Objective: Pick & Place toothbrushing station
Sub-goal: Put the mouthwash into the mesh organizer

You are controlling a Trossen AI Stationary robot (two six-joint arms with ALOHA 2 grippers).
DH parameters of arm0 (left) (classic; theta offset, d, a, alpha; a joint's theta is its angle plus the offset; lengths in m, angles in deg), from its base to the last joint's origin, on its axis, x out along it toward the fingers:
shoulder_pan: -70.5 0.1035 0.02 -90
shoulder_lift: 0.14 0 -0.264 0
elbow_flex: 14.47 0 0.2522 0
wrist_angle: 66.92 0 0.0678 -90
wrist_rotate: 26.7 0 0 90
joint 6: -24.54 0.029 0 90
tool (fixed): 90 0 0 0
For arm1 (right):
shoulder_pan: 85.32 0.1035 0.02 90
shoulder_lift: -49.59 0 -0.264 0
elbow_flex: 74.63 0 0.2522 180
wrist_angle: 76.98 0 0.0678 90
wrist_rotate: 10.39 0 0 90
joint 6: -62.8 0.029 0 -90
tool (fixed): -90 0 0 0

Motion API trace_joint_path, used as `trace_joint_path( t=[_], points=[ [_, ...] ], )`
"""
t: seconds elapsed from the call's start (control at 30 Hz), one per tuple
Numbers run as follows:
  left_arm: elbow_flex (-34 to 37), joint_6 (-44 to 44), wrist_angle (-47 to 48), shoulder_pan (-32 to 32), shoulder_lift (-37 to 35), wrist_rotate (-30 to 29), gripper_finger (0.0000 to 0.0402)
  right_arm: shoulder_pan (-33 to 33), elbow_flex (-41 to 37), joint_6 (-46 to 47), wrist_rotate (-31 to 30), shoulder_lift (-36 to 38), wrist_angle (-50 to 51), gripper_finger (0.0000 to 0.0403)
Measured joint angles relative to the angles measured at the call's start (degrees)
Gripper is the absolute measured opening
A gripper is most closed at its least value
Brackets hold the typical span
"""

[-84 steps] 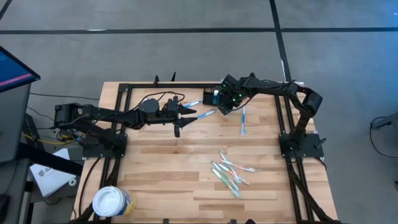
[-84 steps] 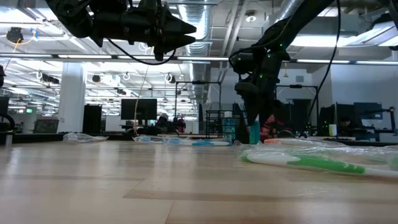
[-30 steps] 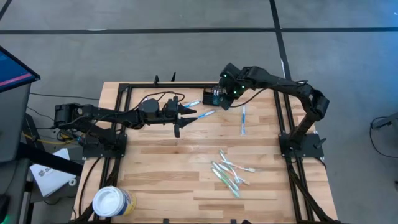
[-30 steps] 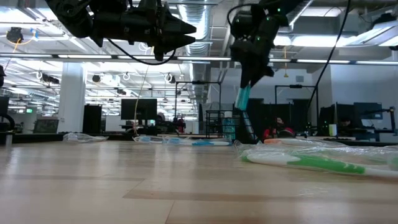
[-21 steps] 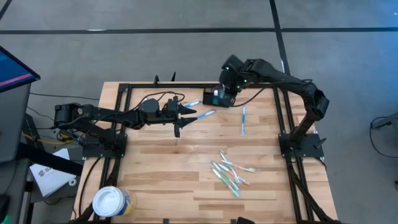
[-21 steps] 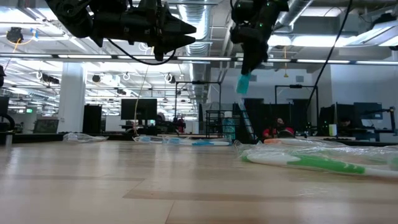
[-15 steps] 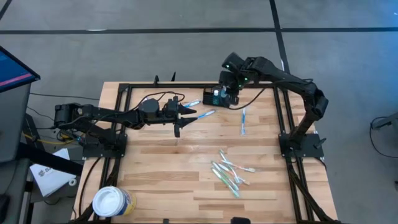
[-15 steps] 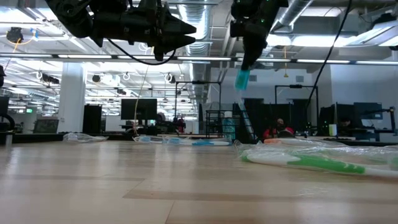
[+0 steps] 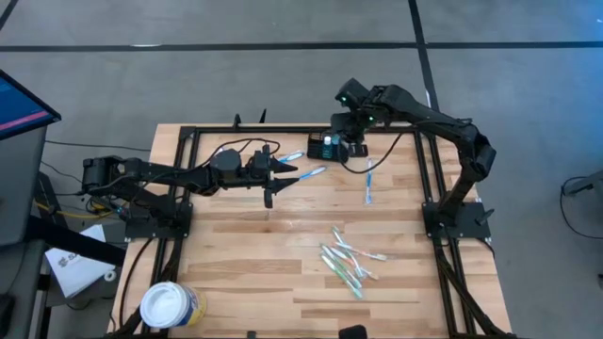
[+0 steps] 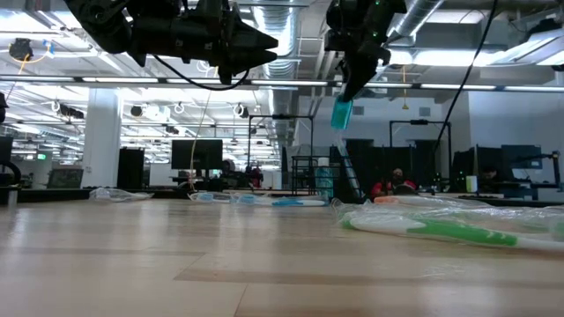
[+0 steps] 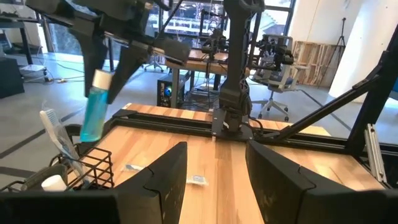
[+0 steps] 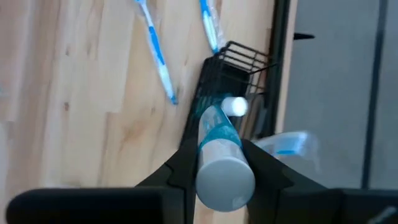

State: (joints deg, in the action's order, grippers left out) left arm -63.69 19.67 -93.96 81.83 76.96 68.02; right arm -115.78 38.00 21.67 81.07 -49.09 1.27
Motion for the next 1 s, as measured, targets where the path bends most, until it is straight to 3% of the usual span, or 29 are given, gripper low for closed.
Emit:
trace_joint_path(
  t=[0.37,0.7,1.0],
  points=[
    [0.0,-0.03,0.02,0.0,0.0,0.0,0.0156,0.54,1.72,-2.44,-0.25,-3.08,-1.42,0.0084],
    [0.21,-0.06,0.28,0.0,-0.02,0.0,0.0156,0.68,20.34,-2.52,-1.32,-17.26,10.72,0.0084],
    [0.68,-0.07,0.39,0.0,0.0,0.0,0.0156,-1.49,24.05,-1.91,0.45,-20.64,13.01,0.0084]
  ],
)
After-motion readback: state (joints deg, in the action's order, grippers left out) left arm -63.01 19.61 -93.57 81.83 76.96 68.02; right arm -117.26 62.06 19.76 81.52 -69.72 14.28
